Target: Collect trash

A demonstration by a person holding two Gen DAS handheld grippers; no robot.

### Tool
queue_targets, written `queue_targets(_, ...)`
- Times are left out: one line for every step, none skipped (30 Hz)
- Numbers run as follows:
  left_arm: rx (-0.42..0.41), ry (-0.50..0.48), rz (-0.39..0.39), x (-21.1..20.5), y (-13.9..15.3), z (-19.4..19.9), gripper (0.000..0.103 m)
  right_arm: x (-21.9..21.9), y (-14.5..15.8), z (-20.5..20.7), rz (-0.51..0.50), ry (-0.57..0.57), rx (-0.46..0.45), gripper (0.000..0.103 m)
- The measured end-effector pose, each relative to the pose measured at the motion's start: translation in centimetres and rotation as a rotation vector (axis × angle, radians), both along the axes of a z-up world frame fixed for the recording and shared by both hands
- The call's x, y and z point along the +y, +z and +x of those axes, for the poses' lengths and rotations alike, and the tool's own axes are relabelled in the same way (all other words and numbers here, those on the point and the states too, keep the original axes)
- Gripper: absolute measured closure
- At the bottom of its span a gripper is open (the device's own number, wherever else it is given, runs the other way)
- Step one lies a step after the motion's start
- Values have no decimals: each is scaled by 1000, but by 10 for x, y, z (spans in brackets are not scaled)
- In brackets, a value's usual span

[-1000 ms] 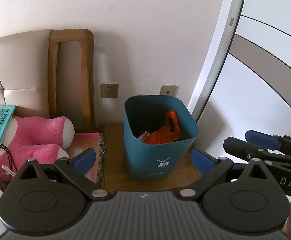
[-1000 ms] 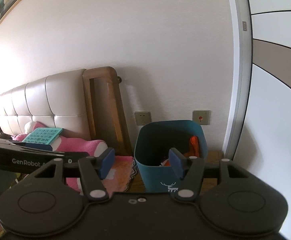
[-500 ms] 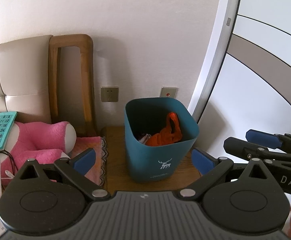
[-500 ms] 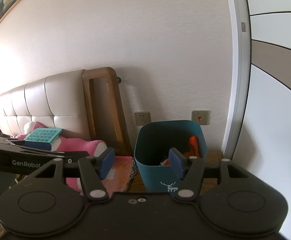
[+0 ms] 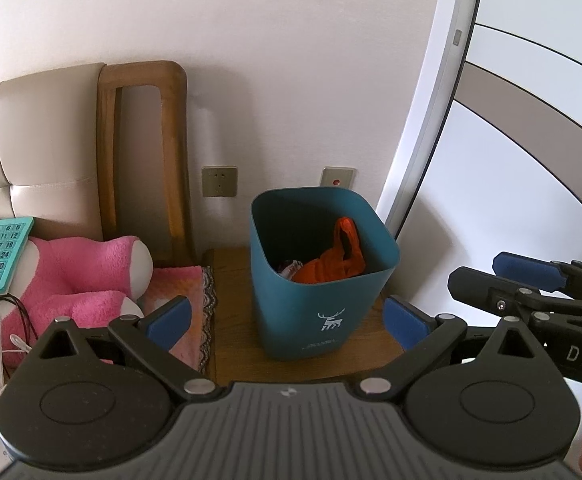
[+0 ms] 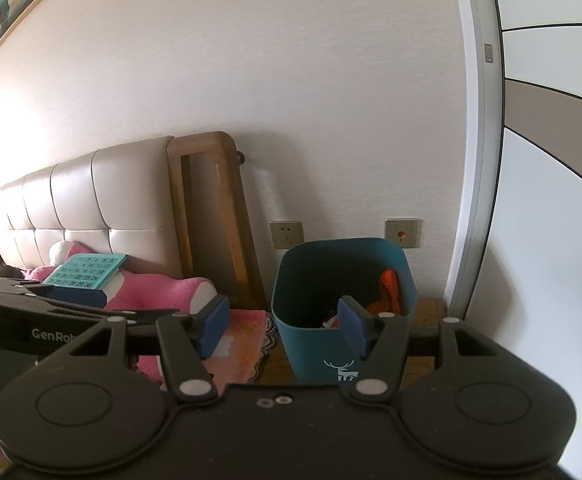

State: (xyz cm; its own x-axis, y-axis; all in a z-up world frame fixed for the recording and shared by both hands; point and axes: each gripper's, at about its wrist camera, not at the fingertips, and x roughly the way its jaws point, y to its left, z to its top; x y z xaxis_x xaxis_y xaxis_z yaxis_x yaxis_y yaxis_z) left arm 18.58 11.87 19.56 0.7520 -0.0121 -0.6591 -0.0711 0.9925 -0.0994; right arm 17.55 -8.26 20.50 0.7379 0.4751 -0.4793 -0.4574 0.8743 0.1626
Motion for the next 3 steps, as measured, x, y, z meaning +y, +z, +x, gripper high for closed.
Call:
queue_targets(0, -1, -3, 1, 0, 0, 0, 0, 0, 0, -1, 0, 0, 43)
queue_targets(0, -2, -4, 1, 0, 0, 0, 0, 0, 0, 0, 0, 0, 43)
queue_targets(-1, -2, -2, 1, 0, 0, 0, 0, 0, 0, 2, 0, 0, 43)
